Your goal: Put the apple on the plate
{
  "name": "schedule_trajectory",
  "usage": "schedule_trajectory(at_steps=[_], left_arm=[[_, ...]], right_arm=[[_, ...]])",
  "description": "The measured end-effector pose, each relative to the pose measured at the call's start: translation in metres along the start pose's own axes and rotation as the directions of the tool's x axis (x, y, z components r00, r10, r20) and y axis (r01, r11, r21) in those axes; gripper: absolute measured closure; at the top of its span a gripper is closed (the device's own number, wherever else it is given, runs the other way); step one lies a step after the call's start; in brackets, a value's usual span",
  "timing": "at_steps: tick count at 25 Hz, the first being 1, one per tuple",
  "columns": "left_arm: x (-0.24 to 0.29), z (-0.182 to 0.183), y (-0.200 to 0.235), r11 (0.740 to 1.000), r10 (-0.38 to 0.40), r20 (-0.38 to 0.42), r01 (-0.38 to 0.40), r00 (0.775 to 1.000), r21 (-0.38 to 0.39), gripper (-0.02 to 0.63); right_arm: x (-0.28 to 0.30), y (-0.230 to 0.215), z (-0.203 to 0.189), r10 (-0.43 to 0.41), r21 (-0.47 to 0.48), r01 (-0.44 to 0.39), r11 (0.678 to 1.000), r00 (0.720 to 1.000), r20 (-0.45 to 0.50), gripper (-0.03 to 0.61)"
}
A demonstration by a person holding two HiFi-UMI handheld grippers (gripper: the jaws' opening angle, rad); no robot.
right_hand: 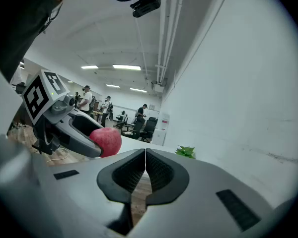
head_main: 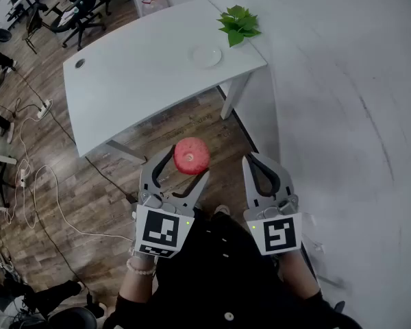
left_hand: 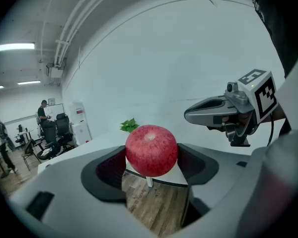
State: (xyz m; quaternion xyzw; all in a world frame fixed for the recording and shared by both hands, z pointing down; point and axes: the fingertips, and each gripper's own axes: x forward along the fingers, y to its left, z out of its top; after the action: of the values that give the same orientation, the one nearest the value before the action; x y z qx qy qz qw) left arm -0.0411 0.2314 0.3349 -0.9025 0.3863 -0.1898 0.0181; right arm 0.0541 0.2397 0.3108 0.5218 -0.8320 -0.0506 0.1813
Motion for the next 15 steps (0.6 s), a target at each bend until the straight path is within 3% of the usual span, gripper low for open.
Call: schedule_trajectory(at_steps=[15], left_arm=[[-0.003,-0.005,0.01,1.0,0.002,0.002,-0.002,1.0,0.008,0.279]], right_arm=[[0.001,0.005,-0.002,-0.026,0.021,0.027,0.999,1.0,-0.012,0.535]])
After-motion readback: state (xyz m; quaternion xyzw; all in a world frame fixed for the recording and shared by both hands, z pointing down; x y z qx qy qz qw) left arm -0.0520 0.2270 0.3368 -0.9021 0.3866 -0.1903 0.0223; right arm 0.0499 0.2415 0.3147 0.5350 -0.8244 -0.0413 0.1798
